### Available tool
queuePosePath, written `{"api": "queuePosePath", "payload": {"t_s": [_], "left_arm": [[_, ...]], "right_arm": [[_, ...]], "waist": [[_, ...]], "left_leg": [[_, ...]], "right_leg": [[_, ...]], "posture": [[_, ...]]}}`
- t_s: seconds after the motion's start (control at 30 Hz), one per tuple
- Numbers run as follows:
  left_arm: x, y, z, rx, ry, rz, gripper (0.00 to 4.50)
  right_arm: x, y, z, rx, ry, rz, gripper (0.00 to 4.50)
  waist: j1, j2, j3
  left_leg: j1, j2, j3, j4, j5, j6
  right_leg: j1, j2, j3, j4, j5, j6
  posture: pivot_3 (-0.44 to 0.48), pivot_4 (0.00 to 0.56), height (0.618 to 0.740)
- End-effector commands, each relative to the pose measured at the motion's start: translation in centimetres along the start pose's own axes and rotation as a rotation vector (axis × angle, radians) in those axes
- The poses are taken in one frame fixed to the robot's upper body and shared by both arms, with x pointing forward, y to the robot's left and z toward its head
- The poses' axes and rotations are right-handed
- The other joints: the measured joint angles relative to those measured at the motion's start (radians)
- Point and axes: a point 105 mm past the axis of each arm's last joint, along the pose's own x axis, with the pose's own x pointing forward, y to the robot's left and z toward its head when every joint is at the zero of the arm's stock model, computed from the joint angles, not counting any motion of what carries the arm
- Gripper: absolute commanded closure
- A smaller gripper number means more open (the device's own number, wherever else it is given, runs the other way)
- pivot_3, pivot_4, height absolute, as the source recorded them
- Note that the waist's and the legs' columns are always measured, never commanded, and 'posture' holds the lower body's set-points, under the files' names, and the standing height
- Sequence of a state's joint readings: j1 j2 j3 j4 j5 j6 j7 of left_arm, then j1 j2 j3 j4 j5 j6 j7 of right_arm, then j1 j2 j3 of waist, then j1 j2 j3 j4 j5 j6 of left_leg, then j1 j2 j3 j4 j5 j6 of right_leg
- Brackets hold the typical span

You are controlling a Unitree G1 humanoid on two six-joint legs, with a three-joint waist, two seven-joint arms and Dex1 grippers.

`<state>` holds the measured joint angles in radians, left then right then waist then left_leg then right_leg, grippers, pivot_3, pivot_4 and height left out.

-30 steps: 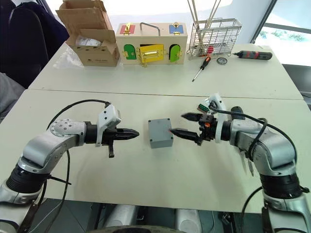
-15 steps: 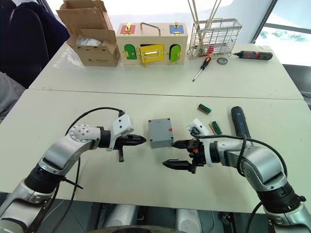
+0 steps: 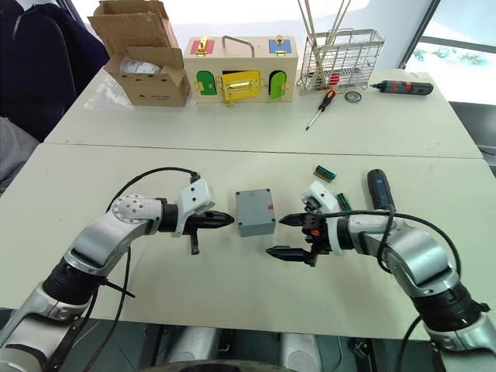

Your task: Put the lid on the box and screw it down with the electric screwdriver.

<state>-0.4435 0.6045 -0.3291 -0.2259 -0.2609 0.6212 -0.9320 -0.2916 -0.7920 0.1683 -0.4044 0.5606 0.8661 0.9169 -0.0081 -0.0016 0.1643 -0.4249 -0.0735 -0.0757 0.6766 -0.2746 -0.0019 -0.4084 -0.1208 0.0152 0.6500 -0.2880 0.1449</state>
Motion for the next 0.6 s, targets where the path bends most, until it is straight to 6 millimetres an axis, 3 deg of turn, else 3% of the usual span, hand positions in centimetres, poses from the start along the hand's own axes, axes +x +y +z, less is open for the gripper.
{"api": "queuePosePath", "payload": {"t_s": [0.03, 0.2, 0.37, 0.5, 0.57, 0.6], "left_arm": [[-0.3, 0.3, 0.9, 0.028, -0.025, 0.02, 4.5], [-0.4, 0.5, 0.9, 0.026, -0.028, 0.035, 4.5], [-0.5, 0.2, 1.1, 0.023, -0.033, 0.021, 4.5], [-1.7, 0.3, 0.9, 0.031, -0.012, 0.017, 4.5], [-3.6, 1.3, 1.6, 0.04, -0.023, 0.049, 4.5], [-4.7, 2.0, 2.9, 0.039, -0.071, 0.07, 4.5]], "right_arm": [[0.6, 0.8, 1.3, -0.033, -0.044, 0.045, 0.02], [0.9, 1.6, 1.1, -0.033, -0.026, 0.077, 0.02], [0.3, 0.6, 0.7, -0.048, 0.0, 0.022, 0.02], [-1.6, -0.5, 0.4, -0.067, 0.043, -0.046, 0.02], [-4.3, -1.5, 1.5, -0.084, 0.053, -0.12, 0.02], [-6.2, -2.5, 2.5, -0.092, 0.043, -0.186, 0.02]], "waist": [[0.0, 0.0, 0.0], [-0.001, 0.0, 0.0], [-0.001, 0.0, 0.0], [0.001, 0.0, 0.0], [0.0, 0.0, 0.0], [0.0, 0.001, 0.001]], "left_leg": [[0.0, 0.0, 0.0, 0.0, 0.0, 0.0], [0.0, 0.0, 0.0, 0.0, 0.0, 0.0], [0.0, 0.0, 0.0, 0.0, 0.0, 0.0], [0.0, 0.0, 0.0, 0.001, 0.0, 0.0], [0.0, 0.0, 0.0, 0.0, 0.0, 0.0], [0.0, 0.0, 0.0, 0.0, 0.0, 0.0]], "right_leg": [[0.0, 0.0, 0.0, 0.0, 0.0, 0.0], [0.0, 0.0, 0.0, 0.0, 0.0, 0.0], [0.0, 0.0, 0.0, 0.0, 0.0, 0.0], [0.0, 0.0, 0.0, 0.0, 0.0, 0.0], [0.0, 0.0, 0.0, 0.0, 0.0, 0.0], [0.0, 0.0, 0.0, 0.0, 0.0, 0.0]], "posture": [[0.0, 0.15, 0.735], [0.0, 0.15, 0.735], [0.0, 0.15, 0.735], [0.0, 0.15, 0.735], [0.0, 0.15, 0.735], [0.0, 0.15, 0.735]]}}
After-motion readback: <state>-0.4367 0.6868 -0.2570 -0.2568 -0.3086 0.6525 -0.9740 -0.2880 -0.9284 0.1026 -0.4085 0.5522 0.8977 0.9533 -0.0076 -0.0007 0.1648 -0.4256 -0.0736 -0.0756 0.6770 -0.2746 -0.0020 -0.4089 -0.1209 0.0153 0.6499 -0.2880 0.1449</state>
